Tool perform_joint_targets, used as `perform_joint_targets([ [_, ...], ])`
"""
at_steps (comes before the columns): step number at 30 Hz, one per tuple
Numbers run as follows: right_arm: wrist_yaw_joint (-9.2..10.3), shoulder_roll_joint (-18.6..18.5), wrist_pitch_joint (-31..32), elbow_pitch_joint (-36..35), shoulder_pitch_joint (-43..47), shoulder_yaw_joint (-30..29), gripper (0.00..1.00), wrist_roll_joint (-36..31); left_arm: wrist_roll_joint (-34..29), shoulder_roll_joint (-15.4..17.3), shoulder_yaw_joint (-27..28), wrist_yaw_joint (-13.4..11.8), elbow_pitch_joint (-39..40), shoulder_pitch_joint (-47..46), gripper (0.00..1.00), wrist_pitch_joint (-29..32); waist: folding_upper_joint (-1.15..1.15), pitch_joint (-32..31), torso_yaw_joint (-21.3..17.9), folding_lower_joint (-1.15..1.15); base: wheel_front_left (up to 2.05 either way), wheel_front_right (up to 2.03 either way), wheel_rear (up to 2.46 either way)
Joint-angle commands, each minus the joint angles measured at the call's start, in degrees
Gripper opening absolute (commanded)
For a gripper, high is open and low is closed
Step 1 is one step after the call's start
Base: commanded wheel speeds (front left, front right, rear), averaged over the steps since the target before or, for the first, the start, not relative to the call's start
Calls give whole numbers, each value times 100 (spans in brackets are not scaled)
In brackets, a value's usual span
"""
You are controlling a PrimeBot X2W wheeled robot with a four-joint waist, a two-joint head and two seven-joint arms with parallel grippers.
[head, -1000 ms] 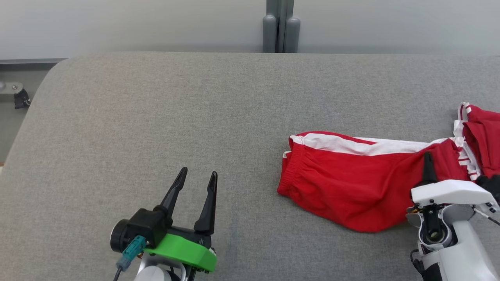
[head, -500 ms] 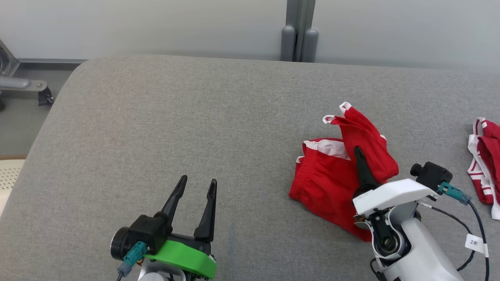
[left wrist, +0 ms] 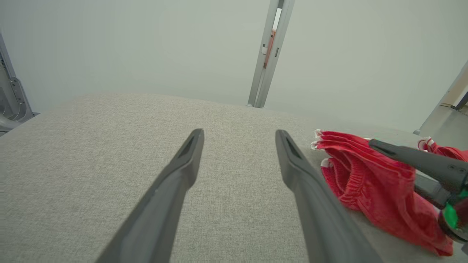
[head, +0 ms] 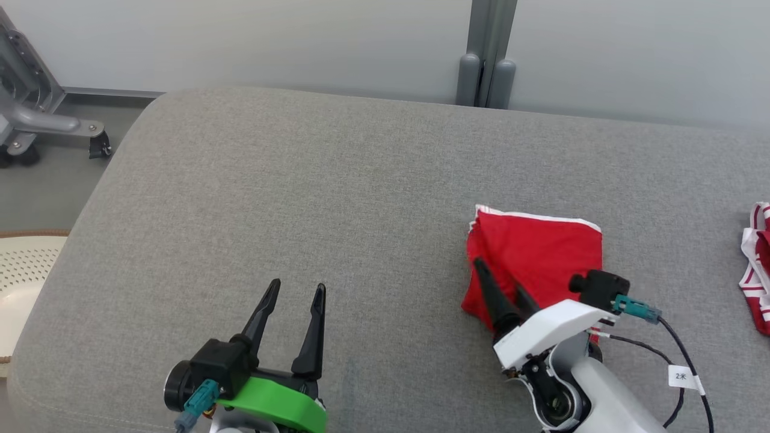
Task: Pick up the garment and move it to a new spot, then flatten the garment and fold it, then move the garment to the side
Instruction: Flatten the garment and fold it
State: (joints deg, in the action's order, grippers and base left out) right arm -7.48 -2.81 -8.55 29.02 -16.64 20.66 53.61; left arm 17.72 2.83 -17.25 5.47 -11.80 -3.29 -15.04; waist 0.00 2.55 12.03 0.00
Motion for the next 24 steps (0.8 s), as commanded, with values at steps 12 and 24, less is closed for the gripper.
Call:
perform_joint_targets([
  [12,1,-16,224,473,58,700,100,2,-8,15,77,27,-11,185,100,-16,0,-116,-60,0,0,0,0],
  [24,1,-585,-660,-1083,344,-795,100,-3386,121,14,286,50,565,103,100,-16,0,-42,-770,0,0,0,0],
])
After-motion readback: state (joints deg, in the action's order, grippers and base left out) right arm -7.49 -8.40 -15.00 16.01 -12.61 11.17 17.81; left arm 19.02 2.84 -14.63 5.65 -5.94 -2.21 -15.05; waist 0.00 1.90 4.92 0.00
